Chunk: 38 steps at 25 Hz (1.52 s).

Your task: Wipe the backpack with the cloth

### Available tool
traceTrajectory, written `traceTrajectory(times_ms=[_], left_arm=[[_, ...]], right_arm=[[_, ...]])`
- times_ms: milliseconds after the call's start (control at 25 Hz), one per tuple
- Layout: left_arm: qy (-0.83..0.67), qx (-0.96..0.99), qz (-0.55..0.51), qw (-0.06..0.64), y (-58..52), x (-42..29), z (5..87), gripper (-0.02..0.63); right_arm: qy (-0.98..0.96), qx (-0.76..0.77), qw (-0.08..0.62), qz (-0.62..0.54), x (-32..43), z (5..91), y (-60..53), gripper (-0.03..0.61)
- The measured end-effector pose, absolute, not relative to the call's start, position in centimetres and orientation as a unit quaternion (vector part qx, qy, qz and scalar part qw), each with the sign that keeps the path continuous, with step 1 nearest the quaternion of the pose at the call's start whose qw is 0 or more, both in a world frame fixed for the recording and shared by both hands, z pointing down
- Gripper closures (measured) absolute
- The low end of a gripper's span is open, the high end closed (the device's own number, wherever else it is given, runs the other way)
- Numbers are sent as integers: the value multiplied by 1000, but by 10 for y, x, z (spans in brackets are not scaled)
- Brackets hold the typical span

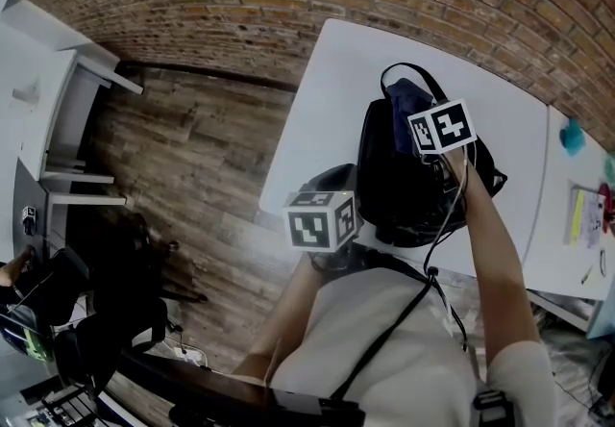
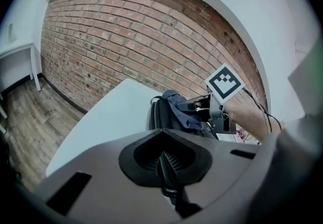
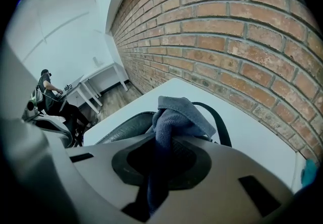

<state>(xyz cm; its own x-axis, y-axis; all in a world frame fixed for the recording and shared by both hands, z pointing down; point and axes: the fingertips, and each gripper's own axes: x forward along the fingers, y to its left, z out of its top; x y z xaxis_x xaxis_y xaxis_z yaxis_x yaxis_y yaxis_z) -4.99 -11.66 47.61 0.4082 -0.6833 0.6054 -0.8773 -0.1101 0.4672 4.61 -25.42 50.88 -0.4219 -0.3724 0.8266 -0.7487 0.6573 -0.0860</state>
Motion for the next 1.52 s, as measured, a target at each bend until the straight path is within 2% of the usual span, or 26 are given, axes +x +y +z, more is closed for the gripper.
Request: traceTrajectory(times_ms=[800, 1520], left_arm=[[-518, 746, 120, 402, -99, -38, 474, 611], [-506, 753, 124, 401, -89, -31, 474, 611]], right_arm=[[-833, 306, 414, 202, 33, 497, -180, 532], [-828, 270, 454, 189, 29, 510, -117, 531]])
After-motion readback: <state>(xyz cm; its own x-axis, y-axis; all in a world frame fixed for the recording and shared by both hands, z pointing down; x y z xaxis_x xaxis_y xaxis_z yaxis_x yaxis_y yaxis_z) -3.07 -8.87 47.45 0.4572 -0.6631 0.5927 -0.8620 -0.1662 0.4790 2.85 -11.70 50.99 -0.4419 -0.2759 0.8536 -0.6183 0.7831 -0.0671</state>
